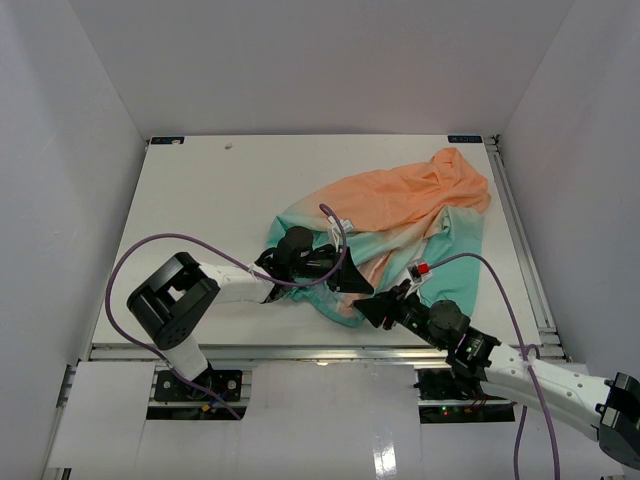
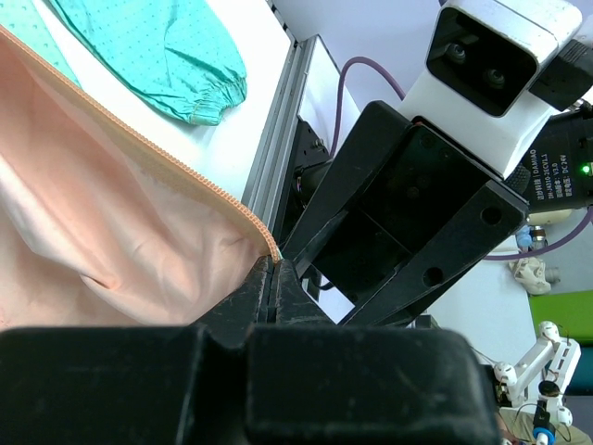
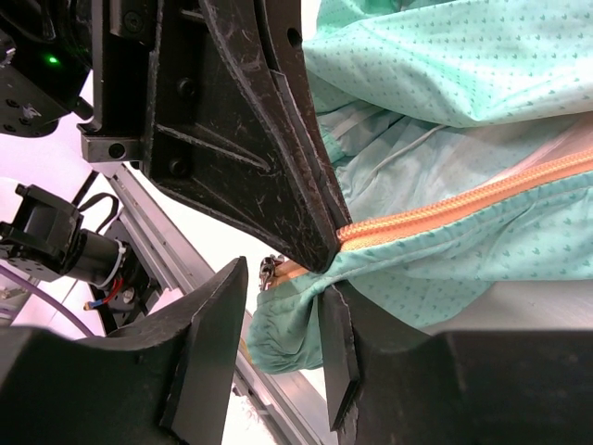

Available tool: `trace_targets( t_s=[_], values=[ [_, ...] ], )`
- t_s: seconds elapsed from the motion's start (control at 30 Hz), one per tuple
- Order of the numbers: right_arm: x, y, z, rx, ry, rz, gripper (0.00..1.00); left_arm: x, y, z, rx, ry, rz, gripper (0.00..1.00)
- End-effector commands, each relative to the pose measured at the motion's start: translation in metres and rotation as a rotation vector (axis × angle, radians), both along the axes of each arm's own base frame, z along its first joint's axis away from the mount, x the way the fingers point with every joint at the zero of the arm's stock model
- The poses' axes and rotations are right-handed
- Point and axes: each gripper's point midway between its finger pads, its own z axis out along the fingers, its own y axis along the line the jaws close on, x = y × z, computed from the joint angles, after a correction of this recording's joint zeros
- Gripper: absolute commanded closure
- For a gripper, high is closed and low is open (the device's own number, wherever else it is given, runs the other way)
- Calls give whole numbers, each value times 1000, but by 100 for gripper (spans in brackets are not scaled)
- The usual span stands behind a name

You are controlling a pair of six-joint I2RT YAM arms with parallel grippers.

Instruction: Zip up the jacket

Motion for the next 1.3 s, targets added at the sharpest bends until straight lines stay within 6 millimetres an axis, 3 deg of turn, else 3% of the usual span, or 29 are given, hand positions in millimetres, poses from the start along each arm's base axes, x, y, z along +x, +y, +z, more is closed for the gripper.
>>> trace_targets(
  t_s=[0.0,0.73,0.87,0.97,1.1,1.13,1.2,1.27],
  values=[
    [-11,-18,-59,-77,55,-4,58,3,0,20,-39,-58,19,100],
    [-13,-20,-76,-146,124,-9,63,4,-2,23,-53,-61,28,100],
    [-13,-19,-74,-138,108,-5,74,4,-1,23,-54,-63,30,100],
    [-10,-20,-72,-141,88,-12,92,2,0,21,-54,-64,30,100],
    [-5,-28,-76,-193,66,-48,92,7,4,17,-27,-82,61,100],
    [-2,-28,-72,-186,58,-59,92,9,5,16,-11,-75,75,95],
    [5,-38,-77,-262,40,-103,92,20,10,16,42,-97,127,58],
    [9,-44,-78,-293,29,-135,92,30,17,19,98,-118,171,44]
  ],
)
